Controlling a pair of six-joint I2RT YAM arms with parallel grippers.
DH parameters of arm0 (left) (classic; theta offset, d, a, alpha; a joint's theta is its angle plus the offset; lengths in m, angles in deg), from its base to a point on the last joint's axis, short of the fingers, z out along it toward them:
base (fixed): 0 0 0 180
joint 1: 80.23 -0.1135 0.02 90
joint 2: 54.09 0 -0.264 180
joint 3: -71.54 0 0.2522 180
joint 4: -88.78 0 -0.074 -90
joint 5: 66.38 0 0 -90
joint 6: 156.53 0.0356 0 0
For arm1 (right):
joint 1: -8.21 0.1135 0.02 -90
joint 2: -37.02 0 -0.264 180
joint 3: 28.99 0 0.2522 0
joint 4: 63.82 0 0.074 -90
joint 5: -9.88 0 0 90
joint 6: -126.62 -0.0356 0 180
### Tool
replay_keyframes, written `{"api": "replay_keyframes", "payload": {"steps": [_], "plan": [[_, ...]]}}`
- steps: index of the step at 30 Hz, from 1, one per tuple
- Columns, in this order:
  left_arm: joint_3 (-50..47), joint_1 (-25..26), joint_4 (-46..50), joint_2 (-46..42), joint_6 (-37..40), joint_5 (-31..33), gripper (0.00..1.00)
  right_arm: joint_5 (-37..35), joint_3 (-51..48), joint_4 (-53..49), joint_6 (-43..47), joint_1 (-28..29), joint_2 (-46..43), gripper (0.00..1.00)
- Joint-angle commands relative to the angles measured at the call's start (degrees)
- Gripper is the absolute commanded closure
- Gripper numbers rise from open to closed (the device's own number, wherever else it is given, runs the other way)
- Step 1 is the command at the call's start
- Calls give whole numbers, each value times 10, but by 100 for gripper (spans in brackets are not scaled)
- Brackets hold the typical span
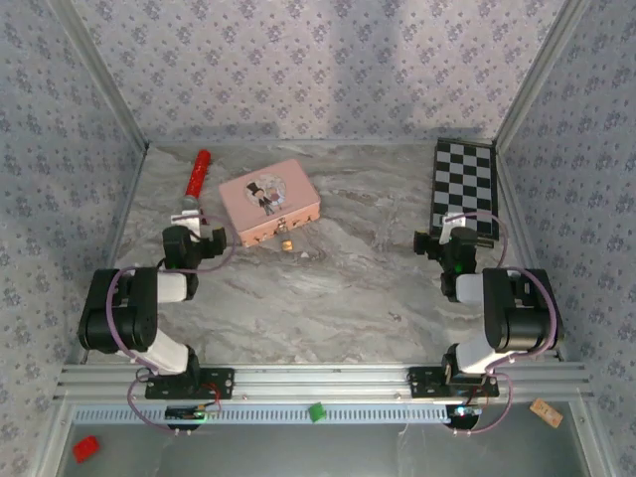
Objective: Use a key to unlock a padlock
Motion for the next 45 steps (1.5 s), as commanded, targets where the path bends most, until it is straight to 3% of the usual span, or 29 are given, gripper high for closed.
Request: {"api": "replay_keyframes", "payload": {"steps": [1, 45], "plan": [[14, -2, -24, 5, 6, -6, 0, -9, 18, 23, 9, 4, 3, 1], [8, -1, -32, -1, 10, -11, 0, -7, 17, 25, 8, 3, 2, 1]]}}
